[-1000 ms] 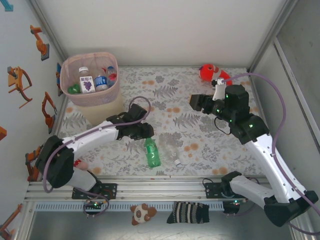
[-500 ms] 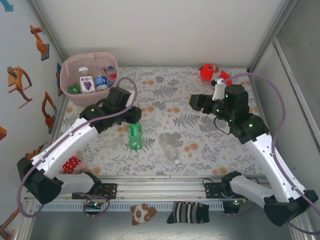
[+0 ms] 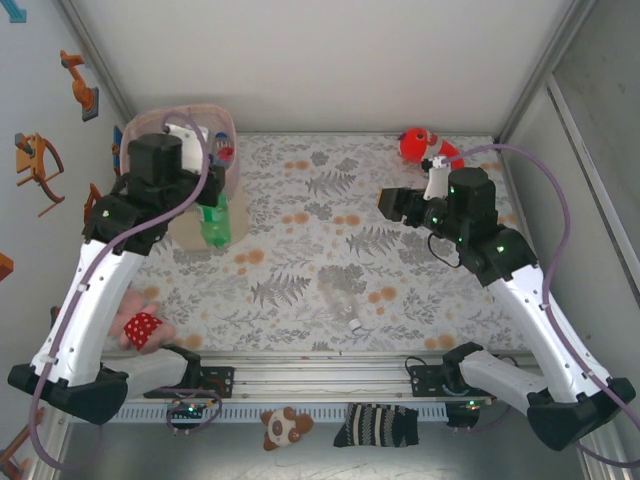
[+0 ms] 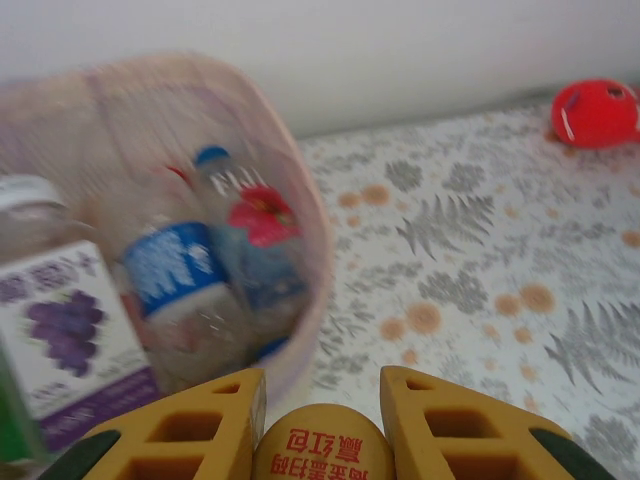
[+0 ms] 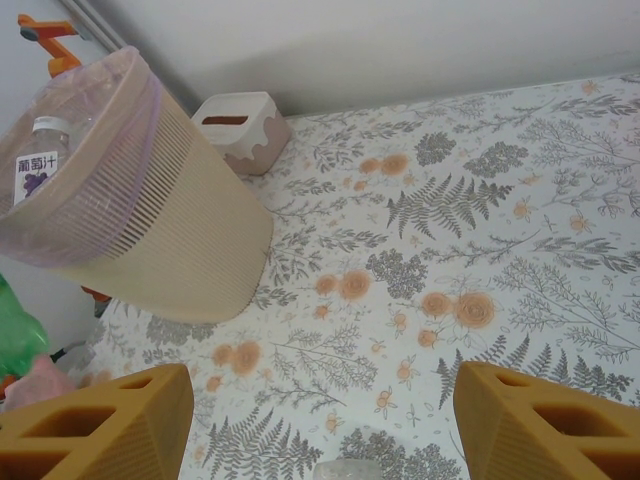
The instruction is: Put the plastic bottles in the bin
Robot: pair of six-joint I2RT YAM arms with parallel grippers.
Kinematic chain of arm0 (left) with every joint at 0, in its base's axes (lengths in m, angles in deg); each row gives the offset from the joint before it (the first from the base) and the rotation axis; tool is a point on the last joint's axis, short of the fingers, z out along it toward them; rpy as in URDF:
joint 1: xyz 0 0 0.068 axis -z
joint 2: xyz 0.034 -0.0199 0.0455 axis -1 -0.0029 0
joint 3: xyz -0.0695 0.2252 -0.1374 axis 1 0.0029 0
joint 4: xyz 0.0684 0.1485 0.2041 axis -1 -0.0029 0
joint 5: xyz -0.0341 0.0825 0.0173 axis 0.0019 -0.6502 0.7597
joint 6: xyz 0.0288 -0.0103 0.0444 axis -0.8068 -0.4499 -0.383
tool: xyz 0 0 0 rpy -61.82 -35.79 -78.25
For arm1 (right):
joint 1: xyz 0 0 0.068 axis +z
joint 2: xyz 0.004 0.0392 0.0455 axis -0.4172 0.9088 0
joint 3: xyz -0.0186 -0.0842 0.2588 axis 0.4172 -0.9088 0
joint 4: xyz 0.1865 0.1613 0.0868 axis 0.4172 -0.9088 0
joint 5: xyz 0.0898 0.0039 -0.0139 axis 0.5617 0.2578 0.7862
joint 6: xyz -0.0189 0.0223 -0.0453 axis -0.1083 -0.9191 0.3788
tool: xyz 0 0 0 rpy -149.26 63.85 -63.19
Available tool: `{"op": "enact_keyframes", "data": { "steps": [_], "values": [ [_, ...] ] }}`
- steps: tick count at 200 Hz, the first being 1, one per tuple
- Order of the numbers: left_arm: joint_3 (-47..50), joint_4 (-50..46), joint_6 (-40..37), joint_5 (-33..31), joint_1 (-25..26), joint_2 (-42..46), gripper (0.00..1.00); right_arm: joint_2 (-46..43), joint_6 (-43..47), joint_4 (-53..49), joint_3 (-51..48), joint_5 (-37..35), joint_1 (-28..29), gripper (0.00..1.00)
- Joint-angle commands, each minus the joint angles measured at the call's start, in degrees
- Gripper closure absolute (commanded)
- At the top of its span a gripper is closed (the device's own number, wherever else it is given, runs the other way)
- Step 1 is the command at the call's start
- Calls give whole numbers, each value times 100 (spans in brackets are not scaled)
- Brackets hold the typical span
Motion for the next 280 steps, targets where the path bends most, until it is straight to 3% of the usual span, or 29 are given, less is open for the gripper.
{"op": "enact_keyframes", "data": {
  "steps": [1,95,162,227,280],
  "values": [
    [-458,0,-555,-13,-257,0,100,38,93,11,222,-41,0,32],
    [-1951,198,-953,343,-1818,-725,100,185,137,19,352,-8,-1,32],
    [-3426,-266,-910,846,-2660,-1998,100,311,152,88,363,-46,-1,31],
    [-3348,-563,-653,1348,-3240,-2524,100,390,253,137,349,-163,-1,31],
    [-3026,-1075,-757,1333,-3317,-2790,100,396,233,282,246,-208,0,32]
  ]
}}
